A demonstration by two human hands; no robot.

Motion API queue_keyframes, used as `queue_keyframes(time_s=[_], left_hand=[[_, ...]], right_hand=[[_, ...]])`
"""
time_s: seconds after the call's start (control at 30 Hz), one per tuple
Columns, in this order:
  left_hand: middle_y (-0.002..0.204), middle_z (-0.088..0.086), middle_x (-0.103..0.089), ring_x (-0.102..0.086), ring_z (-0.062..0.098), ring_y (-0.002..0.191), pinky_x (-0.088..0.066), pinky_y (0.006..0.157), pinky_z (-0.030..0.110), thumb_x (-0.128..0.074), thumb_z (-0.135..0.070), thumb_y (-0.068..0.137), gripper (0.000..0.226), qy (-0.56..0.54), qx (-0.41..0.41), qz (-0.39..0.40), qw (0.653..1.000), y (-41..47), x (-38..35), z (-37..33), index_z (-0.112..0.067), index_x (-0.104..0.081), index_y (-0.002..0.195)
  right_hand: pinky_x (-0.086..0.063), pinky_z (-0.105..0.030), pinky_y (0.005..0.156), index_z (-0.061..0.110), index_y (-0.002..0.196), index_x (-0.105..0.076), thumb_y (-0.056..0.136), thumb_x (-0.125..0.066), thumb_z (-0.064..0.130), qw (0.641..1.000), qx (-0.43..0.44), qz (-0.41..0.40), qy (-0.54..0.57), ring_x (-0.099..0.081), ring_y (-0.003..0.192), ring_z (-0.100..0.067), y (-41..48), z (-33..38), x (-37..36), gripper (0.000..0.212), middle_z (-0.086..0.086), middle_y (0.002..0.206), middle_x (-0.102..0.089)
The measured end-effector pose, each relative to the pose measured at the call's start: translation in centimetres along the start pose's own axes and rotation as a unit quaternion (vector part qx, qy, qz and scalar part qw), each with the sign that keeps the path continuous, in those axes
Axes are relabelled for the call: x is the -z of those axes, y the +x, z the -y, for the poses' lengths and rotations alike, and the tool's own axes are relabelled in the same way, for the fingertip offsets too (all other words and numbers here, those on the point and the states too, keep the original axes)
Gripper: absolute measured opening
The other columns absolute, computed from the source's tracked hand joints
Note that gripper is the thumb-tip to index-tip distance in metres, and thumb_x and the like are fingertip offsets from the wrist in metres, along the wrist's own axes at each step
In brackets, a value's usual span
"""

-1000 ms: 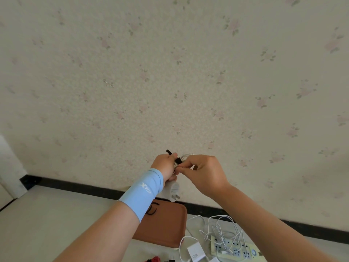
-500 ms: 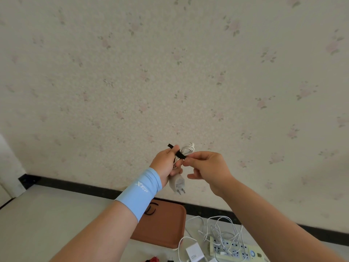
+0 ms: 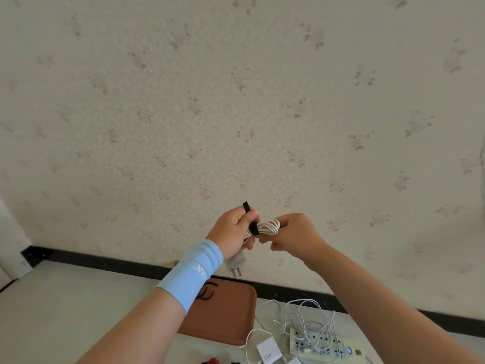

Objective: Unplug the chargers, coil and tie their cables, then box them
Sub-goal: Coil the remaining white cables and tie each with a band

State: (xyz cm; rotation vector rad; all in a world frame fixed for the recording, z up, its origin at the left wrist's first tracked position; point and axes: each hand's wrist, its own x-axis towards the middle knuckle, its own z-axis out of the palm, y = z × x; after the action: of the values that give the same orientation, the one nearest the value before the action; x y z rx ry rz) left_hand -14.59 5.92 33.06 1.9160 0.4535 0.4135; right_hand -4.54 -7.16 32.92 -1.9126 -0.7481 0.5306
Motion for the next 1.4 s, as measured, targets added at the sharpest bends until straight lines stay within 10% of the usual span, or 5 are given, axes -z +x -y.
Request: queue_keyframes(time_s=[0.2, 0.37, 0.7, 1.0, 1.4], left_hand=[[0.058, 0.009, -0.063, -0.051, 0.016, 0.050, -0.041, 0.050, 0.024, -0.042, -0.037, 0.103, 0.034, 0.065, -0.042, -0.040, 0.996, 0.6, 0.1, 1.1, -0.019, -0.059, 0.080], [0.055, -0.005, -0.060, -0.050, 0.007, 0.050, -0.042, 0.056, 0.021, -0.041, -0.037, 0.103, 0.036, 0.148, -0.065, -0.053, 0.986, 0.4, 0.4, 1.5, -0.017, -0.059, 0.080], [0.093, 0.004, -0.077, -0.075, 0.025, 0.080, -0.058, 0.085, 0.038, -0.052, -0.025, 0.101, 0.025, 0.039, 0.000, 0.129, 0.991, -0.1, 2.8, 1.2, -0.005, -0.064, 0.108], [0.087, 0.000, -0.077, -0.075, 0.018, 0.079, -0.060, 0.084, 0.039, -0.068, -0.026, 0.091, 0.014, 0.060, -0.010, 0.066, 0.996, -0.3, 2.4, 1.4, -0.013, -0.073, 0.096], [0.070, -0.001, -0.073, -0.065, 0.010, 0.069, -0.054, 0.079, 0.027, -0.081, -0.031, 0.077, 0.017, 0.159, 0.022, 0.090, 0.983, 0.0, 2.0, 1.0, -0.015, -0.077, 0.070]], right_hand=[[-0.061, -0.039, 0.077, 0.007, 0.091, -0.076, 0.086, -0.060, -0.005, 0.993, 0.043, 0.106, 0.014, -0.068, 0.071, -0.016, -0.5, 0.5, 0.7, 0.021, -0.001, 0.084, -0.075], [-0.060, -0.042, 0.082, 0.010, 0.095, -0.076, 0.088, -0.072, 0.031, 0.989, 0.025, 0.135, 0.046, -0.071, 0.075, -0.019, -0.5, 0.5, 0.3, 0.023, -0.003, 0.095, -0.075], [-0.062, -0.033, 0.071, 0.013, 0.094, -0.078, 0.088, -0.075, 0.015, 0.993, 0.037, 0.108, -0.026, -0.065, 0.070, -0.010, 0.5, -0.4, 0.7, 0.007, -0.002, 0.085, -0.076], [-0.052, -0.031, 0.052, 0.010, 0.102, -0.074, 0.094, -0.068, 0.035, 0.988, -0.016, 0.153, -0.019, -0.053, 0.053, -0.013, 0.5, -0.1, 0.5, 0.026, -0.005, 0.087, -0.069], [-0.060, -0.047, 0.088, 0.018, 0.122, -0.056, 0.088, -0.074, 0.006, 0.988, 0.014, 0.154, 0.000, -0.073, 0.078, -0.022, 0.9, -1.3, 0.7, 0.040, -0.008, 0.097, -0.073]])
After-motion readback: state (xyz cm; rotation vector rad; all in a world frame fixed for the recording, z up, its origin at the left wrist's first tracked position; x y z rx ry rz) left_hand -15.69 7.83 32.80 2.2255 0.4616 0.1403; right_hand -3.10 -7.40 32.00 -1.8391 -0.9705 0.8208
